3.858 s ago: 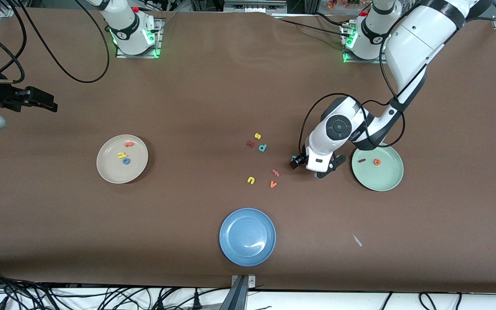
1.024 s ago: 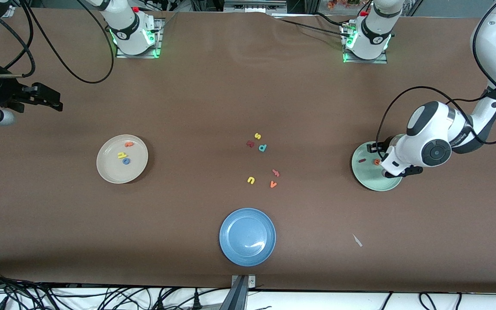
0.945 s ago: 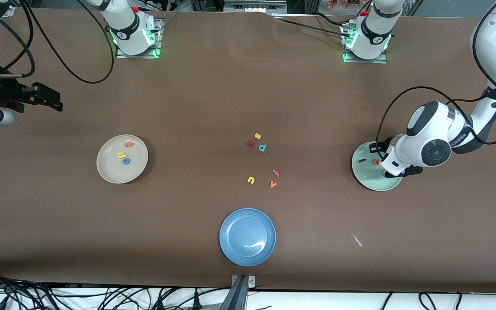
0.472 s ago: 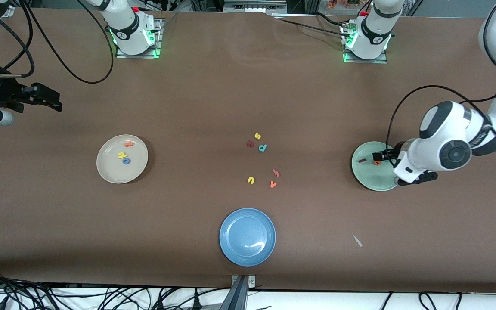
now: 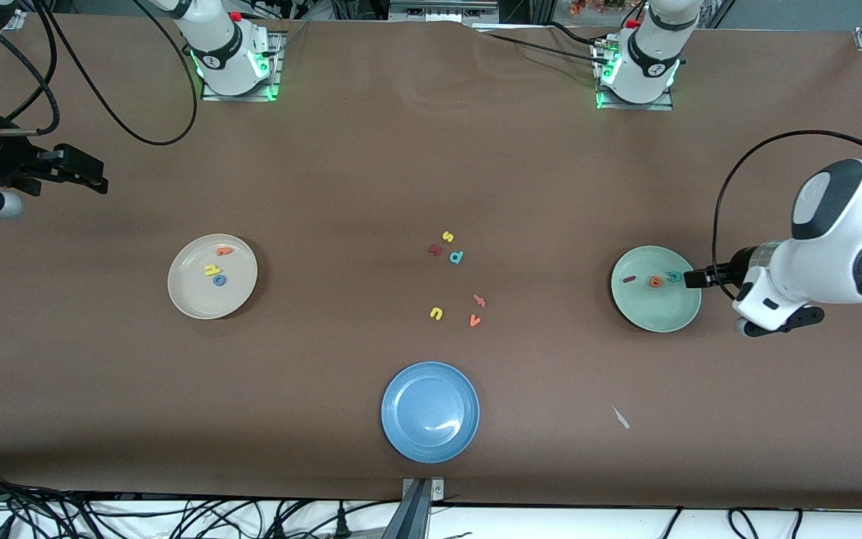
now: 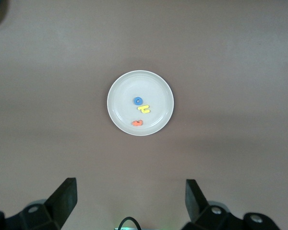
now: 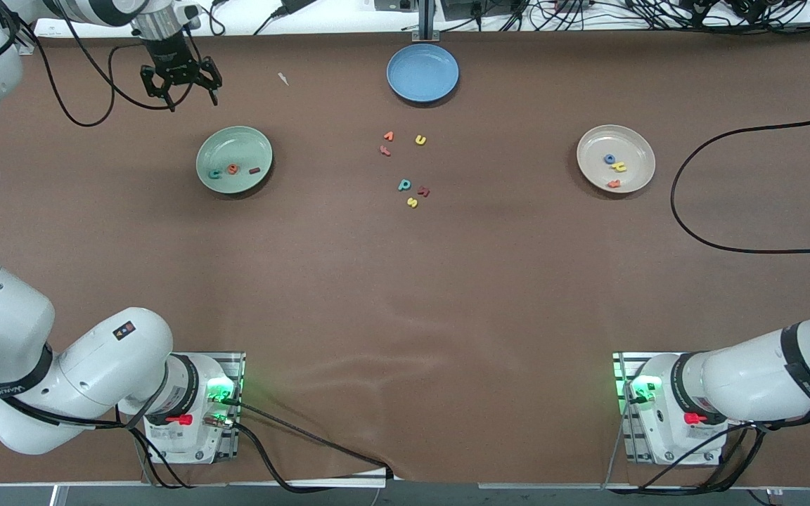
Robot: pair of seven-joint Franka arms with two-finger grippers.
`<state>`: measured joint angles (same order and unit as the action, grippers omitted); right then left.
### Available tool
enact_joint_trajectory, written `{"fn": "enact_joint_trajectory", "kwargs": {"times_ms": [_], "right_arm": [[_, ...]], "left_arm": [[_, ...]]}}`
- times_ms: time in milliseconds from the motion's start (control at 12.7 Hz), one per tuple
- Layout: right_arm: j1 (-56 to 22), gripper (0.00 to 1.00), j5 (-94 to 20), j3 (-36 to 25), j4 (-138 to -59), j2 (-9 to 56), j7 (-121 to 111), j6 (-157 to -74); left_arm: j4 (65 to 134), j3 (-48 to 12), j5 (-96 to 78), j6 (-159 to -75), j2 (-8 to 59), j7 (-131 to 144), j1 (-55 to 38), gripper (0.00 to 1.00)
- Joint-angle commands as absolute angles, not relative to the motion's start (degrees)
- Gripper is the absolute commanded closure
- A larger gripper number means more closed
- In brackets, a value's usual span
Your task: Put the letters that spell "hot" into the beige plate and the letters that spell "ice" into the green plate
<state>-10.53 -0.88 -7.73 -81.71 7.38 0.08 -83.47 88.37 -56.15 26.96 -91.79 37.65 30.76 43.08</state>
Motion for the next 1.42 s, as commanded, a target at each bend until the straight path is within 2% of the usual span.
{"fn": "enact_joint_trajectory", "kwargs": {"times_ms": [0,157,315,709,1024,1260,1339], "right_arm": [[-10.3,0.0,-0.3,-7.6,-80.5,7.7,0.7,-82.4],[-10.3,0.0,-0.3,-7.6,-80.5,7.7,0.7,-82.4],[-10.3,0.0,-0.3,-7.6,-80.5,7.7,0.7,-82.4],[-10.3,0.0,-0.3,-7.6,-80.5,7.7,0.7,-82.4],[-10.3,0.0,-0.3,-7.6,-80.5,7.7,0.7,-82.4],[-10.3,0.0,-0.3,-7.6,-80.5,7.7,0.7,-82.4],[-10.3,0.0,-0.3,-7.6,-80.5,7.7,0.7,-82.4]], "left_arm": [[83.2,-55.8,25.7,-87.6,37.4,28.3,41.9,0.0],[79.3,-56.0,26.4,-84.7,37.3,27.6,40.8,0.0],[77.4,-55.7,26.5,-82.8,34.4,19.4,40.2,0.0],[76.6,-55.0,27.0,-79.8,28.9,2.7,40.9,0.0],[73.5,-53.7,29.0,-78.8,29.0,0.6,38.9,0.0],[71.2,-41.4,23.0,-78.6,26.8,-2.7,30.0,0.0],[71.1,-35.4,18.2,-78.7,25.3,-3.1,26.8,0.0]]}}
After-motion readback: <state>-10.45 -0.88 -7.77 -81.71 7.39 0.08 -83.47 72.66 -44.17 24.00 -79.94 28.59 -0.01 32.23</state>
